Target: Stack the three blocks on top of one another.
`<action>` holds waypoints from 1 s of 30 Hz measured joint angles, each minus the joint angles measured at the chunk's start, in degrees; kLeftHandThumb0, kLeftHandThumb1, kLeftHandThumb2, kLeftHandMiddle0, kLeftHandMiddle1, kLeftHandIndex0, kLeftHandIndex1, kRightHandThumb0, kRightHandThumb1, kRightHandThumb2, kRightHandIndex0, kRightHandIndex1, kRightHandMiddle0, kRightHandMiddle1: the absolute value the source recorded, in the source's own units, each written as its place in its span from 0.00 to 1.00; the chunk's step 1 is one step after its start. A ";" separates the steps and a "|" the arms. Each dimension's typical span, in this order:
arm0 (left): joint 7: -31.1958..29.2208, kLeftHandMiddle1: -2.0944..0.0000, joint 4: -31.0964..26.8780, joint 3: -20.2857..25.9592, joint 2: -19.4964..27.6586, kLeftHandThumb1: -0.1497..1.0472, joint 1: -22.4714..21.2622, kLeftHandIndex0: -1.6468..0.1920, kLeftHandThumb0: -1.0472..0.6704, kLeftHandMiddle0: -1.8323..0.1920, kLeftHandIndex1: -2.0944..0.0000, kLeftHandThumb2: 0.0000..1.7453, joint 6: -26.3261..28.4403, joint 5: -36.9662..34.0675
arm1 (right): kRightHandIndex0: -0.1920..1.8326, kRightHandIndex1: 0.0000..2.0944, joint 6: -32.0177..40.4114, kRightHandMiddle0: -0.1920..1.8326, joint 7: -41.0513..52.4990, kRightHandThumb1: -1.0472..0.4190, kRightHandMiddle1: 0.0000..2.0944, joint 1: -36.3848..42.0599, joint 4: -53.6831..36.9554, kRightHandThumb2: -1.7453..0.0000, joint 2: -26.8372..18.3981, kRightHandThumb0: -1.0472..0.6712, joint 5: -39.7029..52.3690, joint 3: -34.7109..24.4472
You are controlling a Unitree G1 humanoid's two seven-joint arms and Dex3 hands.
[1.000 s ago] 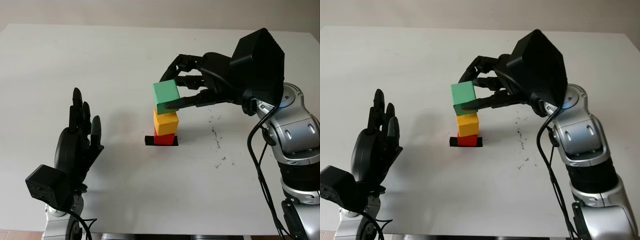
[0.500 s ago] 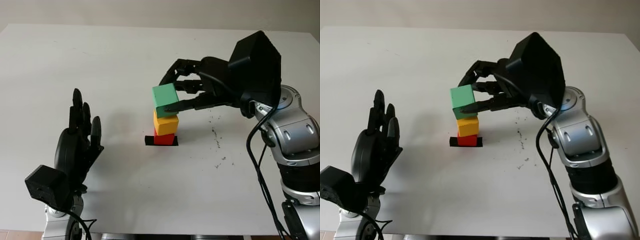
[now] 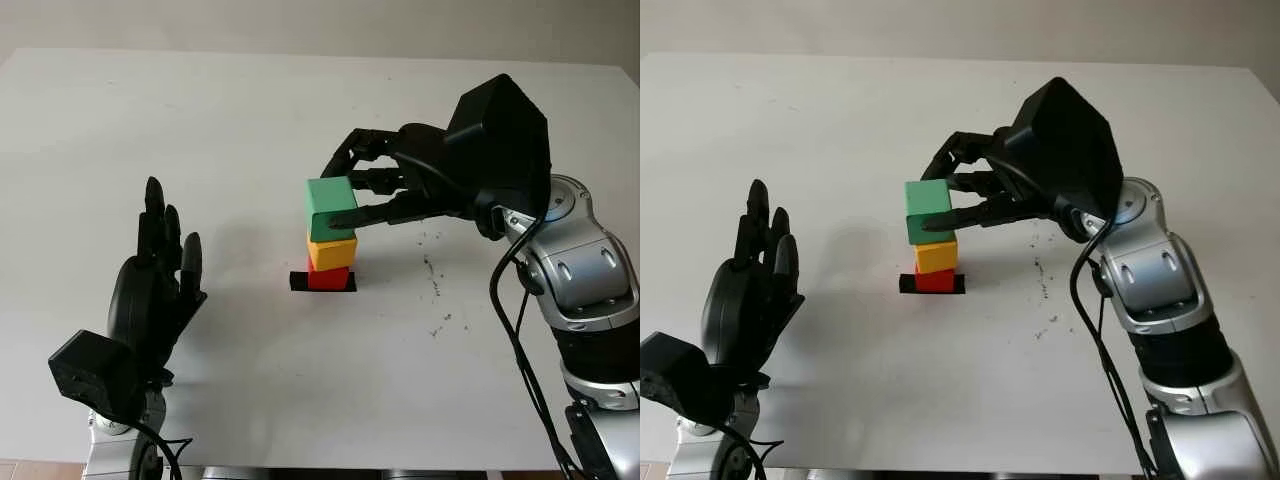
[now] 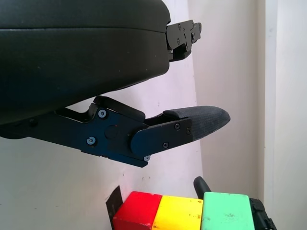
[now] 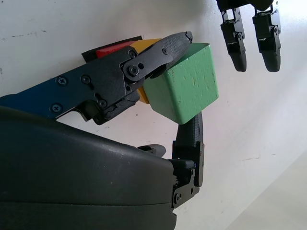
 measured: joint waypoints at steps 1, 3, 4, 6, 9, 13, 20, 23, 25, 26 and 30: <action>0.00 0.97 -0.17 0.00 0.00 1.00 0.00 1.00 0.21 0.99 1.00 0.35 0.08 0.01 | 0.25 0.02 0.00 0.25 0.02 0.07 0.78 0.00 0.01 0.97 -0.02 0.31 0.01 0.00; -0.06 0.97 -0.33 0.03 0.00 1.00 0.00 1.00 0.21 0.99 1.00 0.35 0.06 -0.16 | 0.25 0.02 0.00 0.25 0.04 0.07 0.78 0.00 0.01 0.97 -0.04 0.31 0.04 0.00; -0.13 0.97 -0.33 0.04 0.00 1.00 0.00 1.00 0.21 0.99 1.00 0.35 0.06 -0.19 | 0.25 0.02 0.00 0.25 0.04 0.07 0.78 0.00 0.01 0.97 -0.05 0.31 0.07 0.00; -0.29 0.98 -0.33 0.04 0.01 1.00 0.00 1.00 0.21 0.99 1.00 0.35 0.06 -0.19 | 0.25 0.02 0.00 0.23 0.14 0.07 0.76 0.00 0.03 0.97 -0.07 0.32 0.17 0.00; -0.43 0.98 -0.33 0.08 0.06 1.00 -0.01 1.00 0.21 0.99 1.00 0.36 0.06 -0.20 | 0.24 0.01 -0.74 0.19 0.80 0.09 0.70 0.03 0.56 0.97 -0.16 0.31 0.80 -0.26; -0.57 0.97 -0.33 0.11 0.17 1.00 -0.01 1.00 0.21 0.99 1.00 0.35 0.07 -0.43 | 0.17 0.00 -1.85 0.10 2.08 0.12 0.56 0.16 1.24 0.97 -0.73 0.27 1.51 -0.43; -0.72 0.97 -0.33 0.21 0.26 1.00 -0.02 1.00 0.21 0.99 1.00 0.35 0.07 -0.48 | 0.00 0.00 -3.64 0.00 7.15 0.12 0.06 0.48 -0.31 0.97 -5.03 0.18 2.20 -0.34; -0.71 0.97 -0.32 0.20 0.25 1.00 -0.05 1.00 0.21 0.99 1.00 0.35 0.05 -0.45 | 0.00 0.00 -4.55 0.00 8.34 0.12 0.01 0.69 -2.60 0.97 -6.15 0.16 3.02 -0.75; -0.71 0.97 -0.27 0.20 0.25 1.00 -0.10 1.00 0.21 0.99 1.00 0.35 0.01 -0.42 | 0.00 0.00 -6.33 0.00 8.62 0.12 0.00 1.17 -3.64 0.97 -6.53 0.12 3.26 -1.59; -0.68 0.97 -0.26 0.20 0.26 1.00 -0.12 1.00 0.21 0.99 1.00 0.35 -0.01 -0.35 | 0.00 0.00 -7.59 0.00 8.44 0.12 0.00 1.50 -3.81 0.97 -6.66 0.11 3.14 -1.95; -0.62 0.97 -0.19 0.21 0.27 1.00 -0.14 1.00 0.21 0.99 1.00 0.35 -0.02 -0.11 | 0.00 0.00 -12.30 0.00 5.98 0.12 0.00 3.16 -4.52 0.97 -6.66 0.08 2.06 -2.89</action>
